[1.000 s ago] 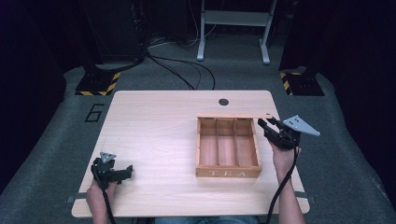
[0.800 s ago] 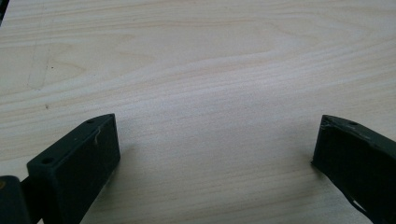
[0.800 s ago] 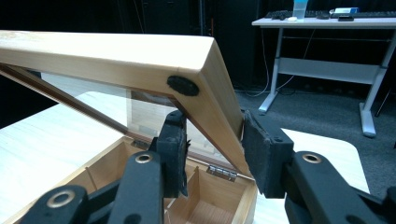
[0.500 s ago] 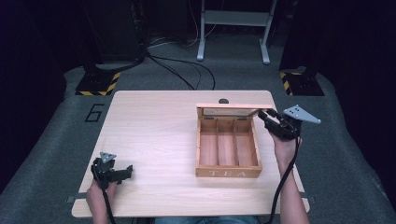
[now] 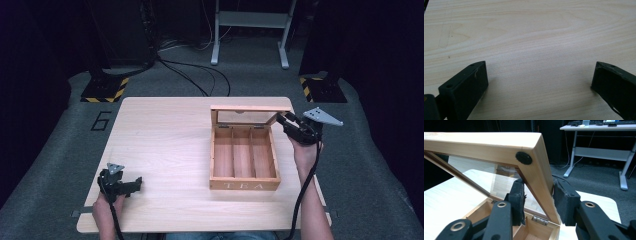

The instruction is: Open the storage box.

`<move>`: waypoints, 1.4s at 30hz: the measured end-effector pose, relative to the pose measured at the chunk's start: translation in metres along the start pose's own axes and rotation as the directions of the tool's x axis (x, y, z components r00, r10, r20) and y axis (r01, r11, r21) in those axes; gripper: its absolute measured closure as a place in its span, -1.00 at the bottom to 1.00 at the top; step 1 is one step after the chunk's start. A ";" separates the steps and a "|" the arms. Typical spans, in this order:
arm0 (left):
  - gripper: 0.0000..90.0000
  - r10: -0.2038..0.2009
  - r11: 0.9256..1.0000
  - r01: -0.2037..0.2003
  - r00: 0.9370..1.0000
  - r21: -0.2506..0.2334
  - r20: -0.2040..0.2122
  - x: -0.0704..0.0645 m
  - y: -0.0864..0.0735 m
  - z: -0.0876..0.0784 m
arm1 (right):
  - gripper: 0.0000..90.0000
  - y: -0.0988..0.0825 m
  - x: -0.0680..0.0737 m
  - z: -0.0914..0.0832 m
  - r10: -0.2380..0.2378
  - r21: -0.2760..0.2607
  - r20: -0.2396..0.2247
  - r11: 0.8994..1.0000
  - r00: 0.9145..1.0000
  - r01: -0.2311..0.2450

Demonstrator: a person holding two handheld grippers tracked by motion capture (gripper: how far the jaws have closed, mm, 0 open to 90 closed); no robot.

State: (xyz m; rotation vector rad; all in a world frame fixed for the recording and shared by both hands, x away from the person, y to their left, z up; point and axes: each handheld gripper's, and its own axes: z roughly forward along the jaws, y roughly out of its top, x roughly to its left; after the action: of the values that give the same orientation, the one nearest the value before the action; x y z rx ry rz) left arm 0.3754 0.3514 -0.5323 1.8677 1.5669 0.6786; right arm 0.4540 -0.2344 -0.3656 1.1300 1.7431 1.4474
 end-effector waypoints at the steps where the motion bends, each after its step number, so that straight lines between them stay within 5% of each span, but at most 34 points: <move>1: -0.99 0.000 1.000 0.000 1.000 0.000 0.000 0.000 0.000 0.000 | 0.37 0.000 0.000 0.000 0.002 0.000 -0.001 1.000 1.000 -0.002; 42: -0.99 0.001 1.000 -0.001 1.000 0.001 0.001 0.000 0.000 0.000 | 0.37 0.000 0.000 0.001 0.005 -0.008 0.002 1.000 1.000 -0.005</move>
State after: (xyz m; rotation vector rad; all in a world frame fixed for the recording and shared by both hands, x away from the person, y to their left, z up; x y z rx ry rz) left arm 0.3754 0.3516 -0.5323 1.8692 1.5662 0.6780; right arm 0.4546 -0.2339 -0.3661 1.1317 1.7335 1.4542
